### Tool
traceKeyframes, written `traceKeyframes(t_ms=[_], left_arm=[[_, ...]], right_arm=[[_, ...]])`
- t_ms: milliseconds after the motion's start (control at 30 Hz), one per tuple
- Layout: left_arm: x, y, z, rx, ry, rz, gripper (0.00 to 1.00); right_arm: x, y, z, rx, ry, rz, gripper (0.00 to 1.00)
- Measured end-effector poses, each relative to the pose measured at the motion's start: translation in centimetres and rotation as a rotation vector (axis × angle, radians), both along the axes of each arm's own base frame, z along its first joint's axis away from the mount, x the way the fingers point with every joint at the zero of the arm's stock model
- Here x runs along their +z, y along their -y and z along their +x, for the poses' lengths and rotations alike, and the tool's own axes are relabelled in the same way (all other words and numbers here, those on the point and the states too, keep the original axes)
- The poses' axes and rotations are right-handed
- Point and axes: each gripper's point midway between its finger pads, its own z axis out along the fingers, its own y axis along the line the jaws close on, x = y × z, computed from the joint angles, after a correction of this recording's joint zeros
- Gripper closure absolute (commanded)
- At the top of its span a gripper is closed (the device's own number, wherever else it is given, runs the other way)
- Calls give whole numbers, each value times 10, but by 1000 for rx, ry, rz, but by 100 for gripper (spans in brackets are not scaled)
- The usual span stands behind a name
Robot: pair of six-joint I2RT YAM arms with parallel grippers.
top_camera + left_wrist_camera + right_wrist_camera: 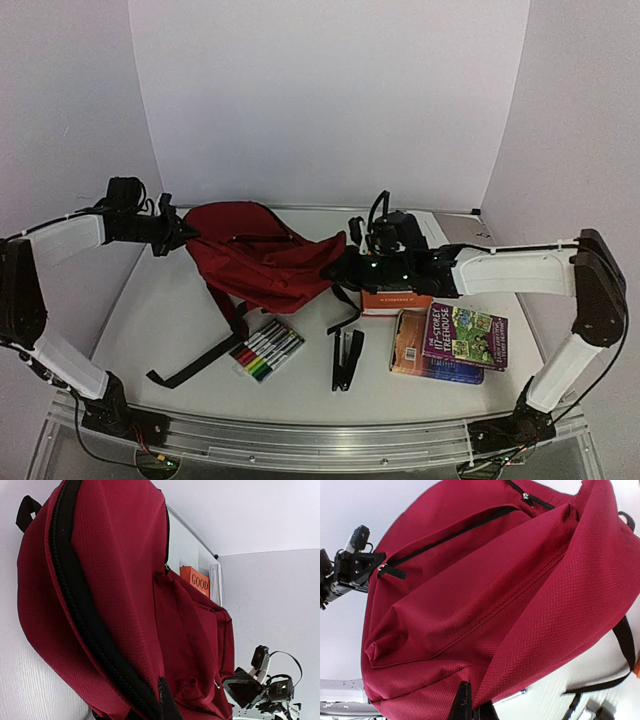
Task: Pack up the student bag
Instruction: Move the student bag to the center of the board.
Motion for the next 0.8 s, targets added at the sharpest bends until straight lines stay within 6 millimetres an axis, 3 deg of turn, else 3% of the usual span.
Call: traceKeyframes(t_ms=[67, 100, 200, 300, 367, 467, 567, 700, 800], left_arm=[[-3, 3, -21, -3, -12, 2, 95], [-9, 3, -30, 1, -27, 7, 85], [-46, 2, -67, 16, -135, 14, 55], [-79, -6, -95, 58, -237, 37, 35], [-92, -11, -107, 88, -271, 47, 26], [-100, -13, -122, 108, -282, 39, 19], [-98, -9, -128, 108, -268, 23, 17], [-98, 8, -136, 63, -263, 14, 16], [-97, 20, -140, 32, -262, 10, 16]], right_arm=[[5, 8, -12, 16, 5, 1, 100], [4, 11, -20, 28, 0, -1, 94], [-16, 24, -45, 48, -36, -45, 50], [-35, 41, -63, 57, -66, -116, 33], [-36, 50, -65, 51, -58, -148, 26], [-19, 57, -65, 45, -8, -166, 22], [12, 50, -65, 57, 69, -148, 23], [47, 25, -63, 94, 170, -127, 28], [46, -7, -62, 138, 212, -153, 32]])
